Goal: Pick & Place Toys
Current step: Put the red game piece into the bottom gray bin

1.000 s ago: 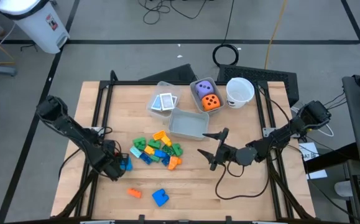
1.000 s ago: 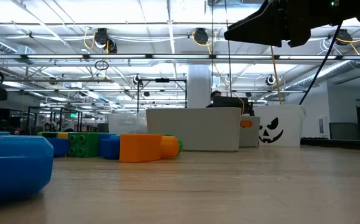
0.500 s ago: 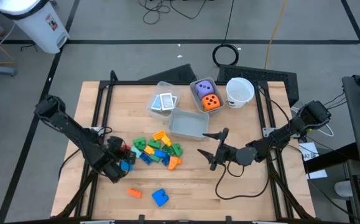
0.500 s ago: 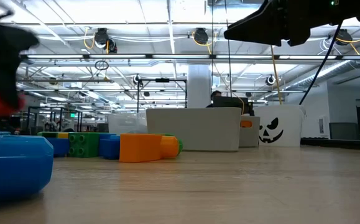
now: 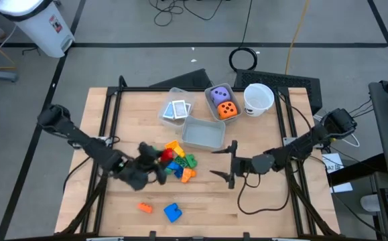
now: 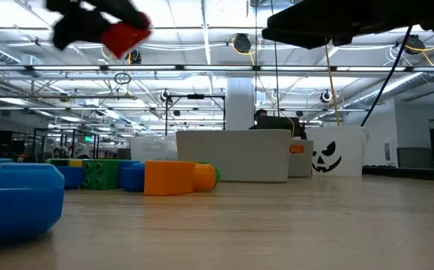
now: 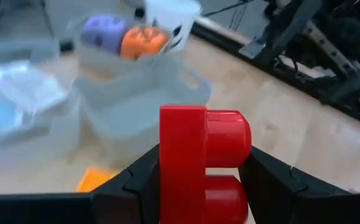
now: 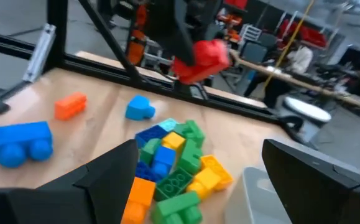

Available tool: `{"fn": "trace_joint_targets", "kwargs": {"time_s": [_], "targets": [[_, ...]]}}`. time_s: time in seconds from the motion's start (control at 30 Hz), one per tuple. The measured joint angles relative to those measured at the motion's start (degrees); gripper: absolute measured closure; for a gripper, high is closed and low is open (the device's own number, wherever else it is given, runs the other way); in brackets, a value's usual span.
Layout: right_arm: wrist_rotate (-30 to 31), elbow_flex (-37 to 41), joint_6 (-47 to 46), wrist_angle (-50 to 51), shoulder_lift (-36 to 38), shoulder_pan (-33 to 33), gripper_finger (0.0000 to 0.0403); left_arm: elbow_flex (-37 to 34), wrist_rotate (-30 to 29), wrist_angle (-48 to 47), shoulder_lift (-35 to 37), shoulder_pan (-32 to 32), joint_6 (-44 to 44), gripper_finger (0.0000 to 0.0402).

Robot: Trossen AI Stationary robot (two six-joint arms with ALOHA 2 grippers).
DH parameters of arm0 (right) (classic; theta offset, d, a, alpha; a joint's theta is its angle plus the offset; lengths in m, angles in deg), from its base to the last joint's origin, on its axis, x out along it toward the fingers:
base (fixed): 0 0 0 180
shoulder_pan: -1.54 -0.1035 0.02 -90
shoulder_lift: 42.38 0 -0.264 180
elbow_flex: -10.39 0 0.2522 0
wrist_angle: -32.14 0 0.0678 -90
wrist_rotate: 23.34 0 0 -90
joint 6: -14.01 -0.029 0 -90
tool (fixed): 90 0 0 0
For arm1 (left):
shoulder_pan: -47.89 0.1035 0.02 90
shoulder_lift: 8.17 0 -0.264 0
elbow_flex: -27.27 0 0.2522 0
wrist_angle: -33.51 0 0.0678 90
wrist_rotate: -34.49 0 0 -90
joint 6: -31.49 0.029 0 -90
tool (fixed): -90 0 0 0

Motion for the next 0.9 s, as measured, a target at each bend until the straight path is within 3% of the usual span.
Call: {"fn": "trace_joint_targets", "kwargs": {"time_s": [0.2, 0.3, 0.5, 0.7, 0.9], "targets": [[-2.40, 0.00, 6.14, 1.29, 0.00, 2.00, 0.0078, 0.00, 9.04, 19.51, -2.99, 8.58, 16.19, 0.0216], [-2.45, -0.02, 8.02, 0.25, -1.00, 3.09, 0.0078, 0.00, 17.25, 27.28, -5.12, 12.64, 21.61, 0.0216], [-6.36, -0.04, 0.10, -2.24, -2.53, 7.29, 0.0078, 0.00, 35.08, 39.38, -10.43, 18.13, 32.21, 0.0216], [-17.69, -0.04, -10.20, -11.11, -6.26, 12.19, 0.0078, 0.00, 40.84, 47.89, -14.60, 21.19, 37.03, 0.0216], [-19.05, -0.04, -11.57, -20.19, -9.32, 12.92, 0.0078, 0.00, 41.96, 48.85, -15.78, 22.19, 37.31, 0.0215]]}}
